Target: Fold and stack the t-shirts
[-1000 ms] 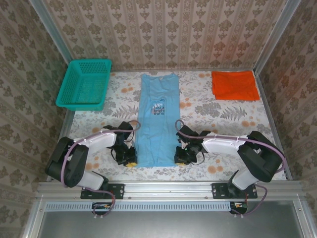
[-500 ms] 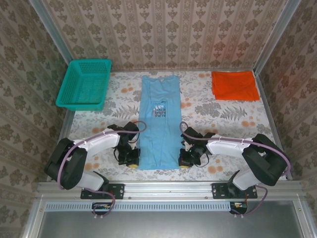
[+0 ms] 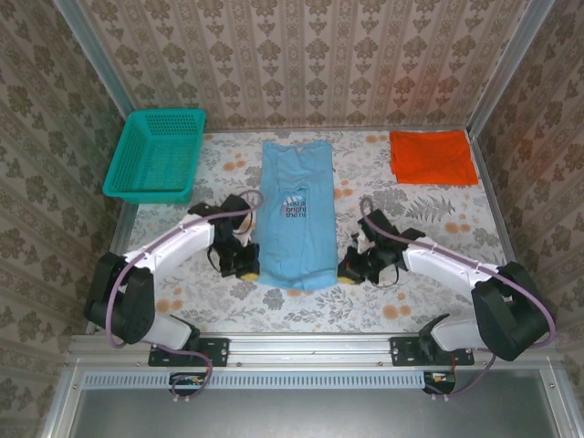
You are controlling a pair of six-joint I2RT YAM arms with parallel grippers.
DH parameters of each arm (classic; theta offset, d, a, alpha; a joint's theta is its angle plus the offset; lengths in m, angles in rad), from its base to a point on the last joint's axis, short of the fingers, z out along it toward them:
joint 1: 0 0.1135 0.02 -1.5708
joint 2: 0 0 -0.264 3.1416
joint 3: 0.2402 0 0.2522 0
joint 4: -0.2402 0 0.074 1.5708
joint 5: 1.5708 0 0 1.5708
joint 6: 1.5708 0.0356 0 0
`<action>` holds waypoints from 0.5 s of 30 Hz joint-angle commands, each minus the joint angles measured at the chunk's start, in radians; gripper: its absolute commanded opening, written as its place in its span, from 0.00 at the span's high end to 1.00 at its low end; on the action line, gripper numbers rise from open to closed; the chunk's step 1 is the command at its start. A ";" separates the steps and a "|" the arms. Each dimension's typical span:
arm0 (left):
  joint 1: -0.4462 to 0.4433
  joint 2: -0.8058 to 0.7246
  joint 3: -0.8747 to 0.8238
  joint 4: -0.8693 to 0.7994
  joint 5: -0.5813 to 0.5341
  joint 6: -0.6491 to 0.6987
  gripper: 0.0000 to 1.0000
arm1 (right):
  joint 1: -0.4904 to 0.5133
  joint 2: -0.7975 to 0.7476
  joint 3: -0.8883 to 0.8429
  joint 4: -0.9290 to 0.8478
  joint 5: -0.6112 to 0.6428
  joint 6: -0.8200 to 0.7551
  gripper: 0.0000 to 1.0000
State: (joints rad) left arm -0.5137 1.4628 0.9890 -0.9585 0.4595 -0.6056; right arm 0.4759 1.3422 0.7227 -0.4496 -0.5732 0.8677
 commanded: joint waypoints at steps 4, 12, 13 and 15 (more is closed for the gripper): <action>0.065 0.128 0.229 -0.004 0.037 -0.007 1.00 | -0.080 0.165 0.240 -0.030 -0.039 0.045 1.00; 0.189 0.377 0.509 0.020 0.077 -0.010 1.00 | -0.184 0.448 0.547 -0.104 -0.028 0.072 1.00; 0.196 0.407 0.543 0.016 0.064 -0.007 1.00 | -0.194 0.492 0.589 -0.133 -0.024 0.068 1.00; 0.215 0.465 0.596 0.018 0.066 -0.011 1.00 | -0.209 0.567 0.661 -0.145 -0.015 0.066 1.00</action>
State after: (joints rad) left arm -0.3138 1.8675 1.5112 -0.9234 0.5129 -0.6174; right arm 0.2855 1.8240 1.2964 -0.5076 -0.5907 0.9230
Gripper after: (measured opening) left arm 0.040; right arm 0.062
